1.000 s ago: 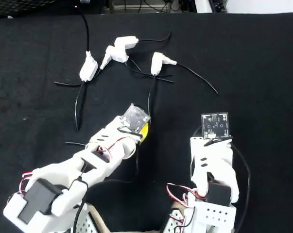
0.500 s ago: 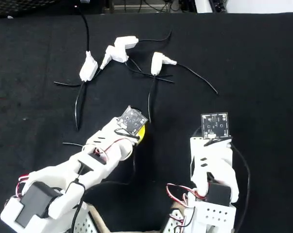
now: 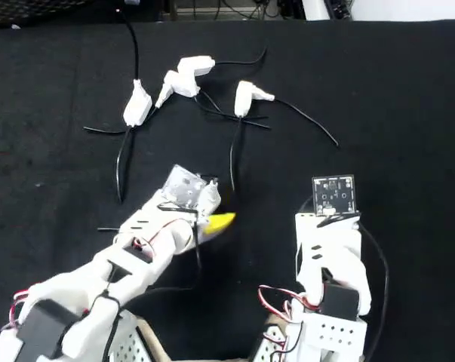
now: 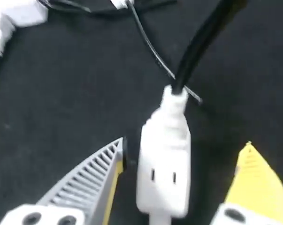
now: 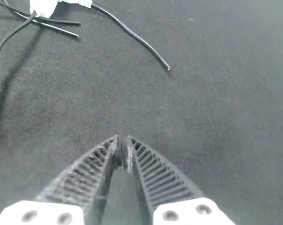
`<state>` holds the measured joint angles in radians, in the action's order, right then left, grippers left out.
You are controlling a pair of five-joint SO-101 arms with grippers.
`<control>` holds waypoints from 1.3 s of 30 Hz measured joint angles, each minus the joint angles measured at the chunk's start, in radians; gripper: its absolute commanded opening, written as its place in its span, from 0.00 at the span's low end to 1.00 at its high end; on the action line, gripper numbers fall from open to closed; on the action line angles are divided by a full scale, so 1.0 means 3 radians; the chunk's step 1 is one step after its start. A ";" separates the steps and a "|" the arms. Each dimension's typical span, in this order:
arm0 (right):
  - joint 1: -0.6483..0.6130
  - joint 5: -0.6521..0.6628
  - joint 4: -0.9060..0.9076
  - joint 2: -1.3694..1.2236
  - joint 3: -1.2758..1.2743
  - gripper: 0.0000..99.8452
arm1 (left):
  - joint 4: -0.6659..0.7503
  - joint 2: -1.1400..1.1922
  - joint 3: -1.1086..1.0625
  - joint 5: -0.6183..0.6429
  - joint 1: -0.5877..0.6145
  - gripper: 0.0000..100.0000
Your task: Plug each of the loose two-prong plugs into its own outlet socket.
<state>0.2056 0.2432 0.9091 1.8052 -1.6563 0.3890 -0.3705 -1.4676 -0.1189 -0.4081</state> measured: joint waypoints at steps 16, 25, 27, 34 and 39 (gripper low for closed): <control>0.0000 0.0000 0.0000 0.0000 0.0000 0.01 | 0.0000 -0.0353 0.0056 0.0010 0.0082 0.34; 0.0000 0.0000 0.0000 0.0000 0.0000 0.01 | 0.0000 -0.0348 0.0082 0.0031 0.0087 0.03; 0.0000 0.0000 0.0000 0.0000 0.0000 0.01 | 0.0000 -0.0348 0.0082 0.0031 0.0087 0.04; 0.0000 0.0000 0.0000 0.0000 0.0000 0.01 | 0.0000 -0.0343 0.0082 0.0036 0.0092 0.03; 0.0000 0.0000 0.0000 0.0000 0.0000 0.01 | 0.0000 -0.0343 0.0026 0.0031 0.0082 0.03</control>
<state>0.2056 0.2432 0.9091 1.8052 -1.6563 0.3890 -0.4733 -1.4599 -0.1097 -0.3836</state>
